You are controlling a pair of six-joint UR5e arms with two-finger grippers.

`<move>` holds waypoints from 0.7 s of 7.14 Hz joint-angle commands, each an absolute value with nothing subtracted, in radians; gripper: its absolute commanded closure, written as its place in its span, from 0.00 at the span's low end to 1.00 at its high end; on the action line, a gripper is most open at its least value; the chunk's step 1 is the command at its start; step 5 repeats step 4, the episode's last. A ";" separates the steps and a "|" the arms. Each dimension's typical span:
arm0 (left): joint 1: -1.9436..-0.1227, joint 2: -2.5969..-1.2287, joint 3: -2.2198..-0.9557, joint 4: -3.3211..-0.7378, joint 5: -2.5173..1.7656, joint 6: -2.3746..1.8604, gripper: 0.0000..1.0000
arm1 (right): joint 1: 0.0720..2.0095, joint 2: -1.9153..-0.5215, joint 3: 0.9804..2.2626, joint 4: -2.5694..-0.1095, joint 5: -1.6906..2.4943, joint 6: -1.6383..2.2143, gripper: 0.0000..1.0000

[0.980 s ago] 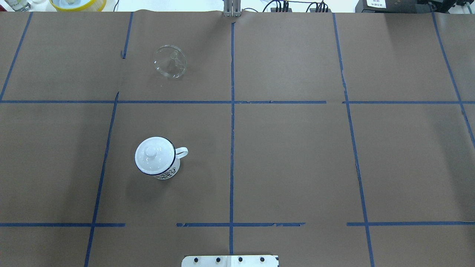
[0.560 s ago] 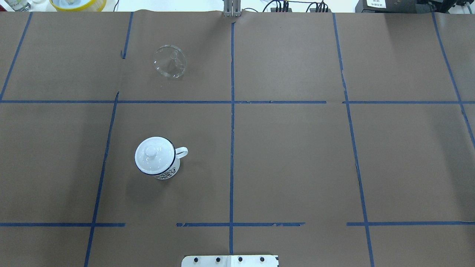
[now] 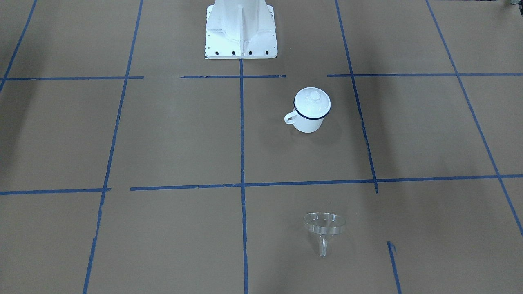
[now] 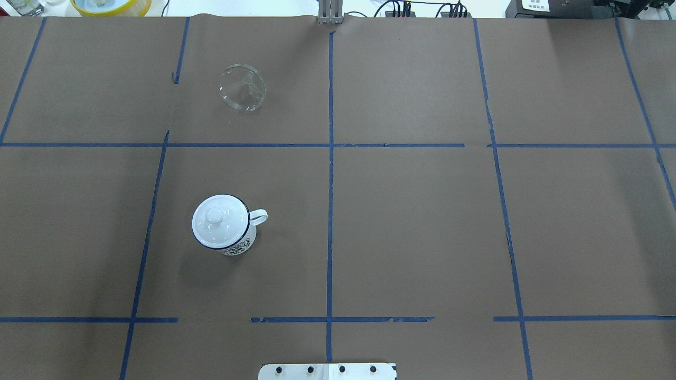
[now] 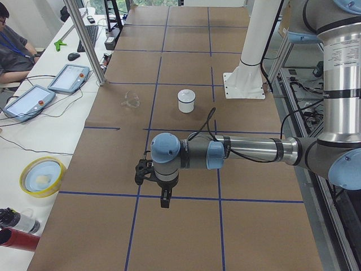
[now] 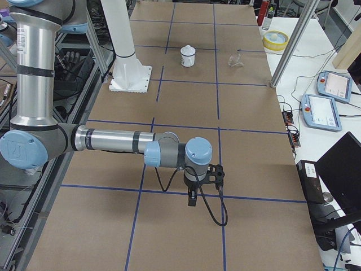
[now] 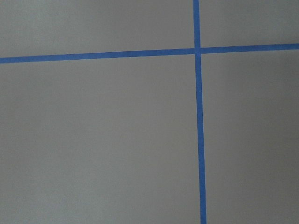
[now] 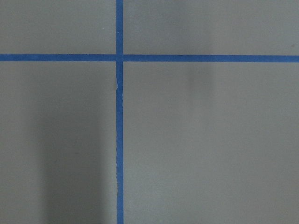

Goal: Remove funnel from cup

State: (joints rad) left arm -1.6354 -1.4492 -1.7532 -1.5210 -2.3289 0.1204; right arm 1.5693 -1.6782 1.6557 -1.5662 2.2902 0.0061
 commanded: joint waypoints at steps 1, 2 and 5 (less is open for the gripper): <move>-1.635 -1.451 -1.766 -1.523 -2.329 0.120 0.00 | 1.569 -1.678 1.657 -1.566 2.290 0.006 0.00; -1.637 -1.450 -1.766 -1.522 -2.330 0.120 0.00 | 1.569 -1.678 1.657 -1.566 2.290 0.006 0.00; -1.638 -1.445 -1.770 -1.522 -2.329 0.120 0.00 | 1.569 -1.678 1.657 -1.566 2.290 0.006 0.00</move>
